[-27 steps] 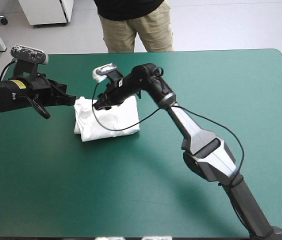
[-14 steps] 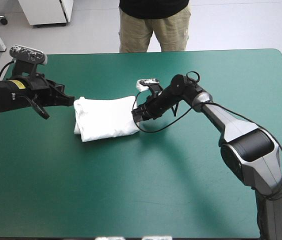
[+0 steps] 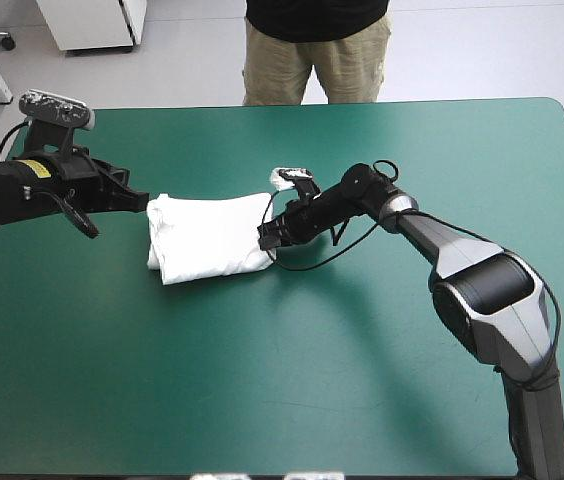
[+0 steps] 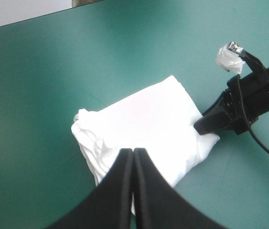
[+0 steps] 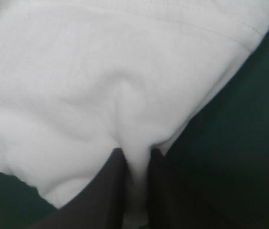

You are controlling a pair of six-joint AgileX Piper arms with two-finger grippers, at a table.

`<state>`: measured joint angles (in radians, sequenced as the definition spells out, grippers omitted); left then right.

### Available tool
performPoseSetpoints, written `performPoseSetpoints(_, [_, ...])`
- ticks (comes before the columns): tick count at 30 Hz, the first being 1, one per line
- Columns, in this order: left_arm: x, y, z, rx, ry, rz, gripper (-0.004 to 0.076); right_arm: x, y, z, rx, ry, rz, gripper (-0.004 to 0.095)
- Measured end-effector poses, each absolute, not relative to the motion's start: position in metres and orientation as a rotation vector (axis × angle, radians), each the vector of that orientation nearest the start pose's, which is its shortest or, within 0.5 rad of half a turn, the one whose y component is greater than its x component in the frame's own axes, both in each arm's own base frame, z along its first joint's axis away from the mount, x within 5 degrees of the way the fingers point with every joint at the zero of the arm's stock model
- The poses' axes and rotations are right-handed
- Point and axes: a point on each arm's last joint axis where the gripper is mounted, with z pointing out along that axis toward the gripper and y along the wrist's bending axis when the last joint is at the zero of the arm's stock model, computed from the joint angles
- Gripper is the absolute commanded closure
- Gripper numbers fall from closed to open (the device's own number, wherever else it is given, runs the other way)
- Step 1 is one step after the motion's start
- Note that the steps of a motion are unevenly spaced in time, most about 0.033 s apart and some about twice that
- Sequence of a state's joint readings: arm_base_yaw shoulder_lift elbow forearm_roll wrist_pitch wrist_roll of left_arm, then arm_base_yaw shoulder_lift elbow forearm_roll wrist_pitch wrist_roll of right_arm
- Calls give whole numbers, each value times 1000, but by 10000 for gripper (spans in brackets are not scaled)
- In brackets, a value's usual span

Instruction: Fold the cloth

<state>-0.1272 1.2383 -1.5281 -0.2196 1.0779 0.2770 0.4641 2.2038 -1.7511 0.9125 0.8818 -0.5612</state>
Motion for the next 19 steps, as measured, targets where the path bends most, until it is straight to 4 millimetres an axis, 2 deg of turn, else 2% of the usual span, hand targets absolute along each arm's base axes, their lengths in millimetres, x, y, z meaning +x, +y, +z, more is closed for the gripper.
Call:
performPoseSetpoints(5, [234, -48, 458, 437, 2211, -194, 733, 398, 255, 208, -800, 2540, 920, 908])
performPoseSetpoints(9, [234, -48, 458, 435, 2216, -197, 733, 399, 227, 227, -830, 2606, 679, 908])
performPoseSetpoints(12, [233, -48, 457, 437, 2234, -201, 733, 404, 189, 239, -774, 2656, 499, 908])
performPoseSetpoints(16, [231, -48, 455, 444, 2253, -204, 733, 408, 116, 252, -610, 2726, 305, 908])
performPoseSetpoints(19, [231, -48, 455, 443, 2255, -204, 733, 402, 60, 262, -447, 2762, 206, 907])
